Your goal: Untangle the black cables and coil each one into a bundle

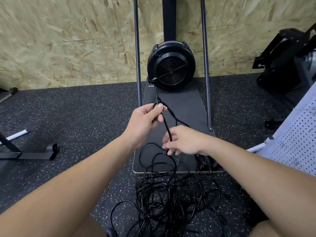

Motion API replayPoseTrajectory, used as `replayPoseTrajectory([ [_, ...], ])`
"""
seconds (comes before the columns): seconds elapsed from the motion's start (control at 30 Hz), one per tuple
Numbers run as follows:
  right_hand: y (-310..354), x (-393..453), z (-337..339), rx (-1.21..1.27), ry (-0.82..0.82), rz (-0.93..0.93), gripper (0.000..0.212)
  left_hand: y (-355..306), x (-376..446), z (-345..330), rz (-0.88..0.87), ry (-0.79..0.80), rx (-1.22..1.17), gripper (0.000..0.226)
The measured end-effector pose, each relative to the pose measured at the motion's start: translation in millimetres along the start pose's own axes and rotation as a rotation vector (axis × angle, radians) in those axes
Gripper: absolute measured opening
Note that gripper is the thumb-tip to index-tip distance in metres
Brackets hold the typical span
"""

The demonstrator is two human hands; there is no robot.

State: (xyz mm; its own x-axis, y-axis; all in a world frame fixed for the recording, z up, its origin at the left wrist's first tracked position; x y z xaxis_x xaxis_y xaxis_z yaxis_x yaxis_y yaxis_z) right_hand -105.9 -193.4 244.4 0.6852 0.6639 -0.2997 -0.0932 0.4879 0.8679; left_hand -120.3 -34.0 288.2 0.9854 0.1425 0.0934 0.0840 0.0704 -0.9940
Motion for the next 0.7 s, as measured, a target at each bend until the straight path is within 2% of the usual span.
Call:
replayPoseTrajectory([
  [0.17,5,2,13,0.049,-0.102,-0.004,0.017,2,4,7,0.005,-0.01,-0.032,0.03],
  [0.33,27,-8,38,0.13,-0.266,0.13,0.016,8,1,13,0.021,-0.028,0.047,0.031],
  [0.4,45,-14,51,0.205,-0.322,0.246,0.014,10,0,10,0.025,0.023,0.067,0.028],
  [0.53,70,-29,83,0.533,-0.413,0.465,0.018,11,-14,-11,0.069,0.22,0.153,0.028],
  [0.7,63,-29,94,0.688,-0.459,0.486,0.019,23,-24,-29,0.005,0.247,0.355,0.017],
])
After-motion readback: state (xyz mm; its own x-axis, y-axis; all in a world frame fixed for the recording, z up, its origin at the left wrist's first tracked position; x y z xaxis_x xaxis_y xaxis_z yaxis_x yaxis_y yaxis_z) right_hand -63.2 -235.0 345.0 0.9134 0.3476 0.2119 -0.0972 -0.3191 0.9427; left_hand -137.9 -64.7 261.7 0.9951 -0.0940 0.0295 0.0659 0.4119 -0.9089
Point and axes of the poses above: each hand's wrist, its own x-axis towards the middle knuckle, its own z-axis out of the back of the hand, y = z × x, the point moved 6 cm from there along x, towards the middle knuckle, and after that the axes turned 7 degrees about x, right-handed, at the moved point
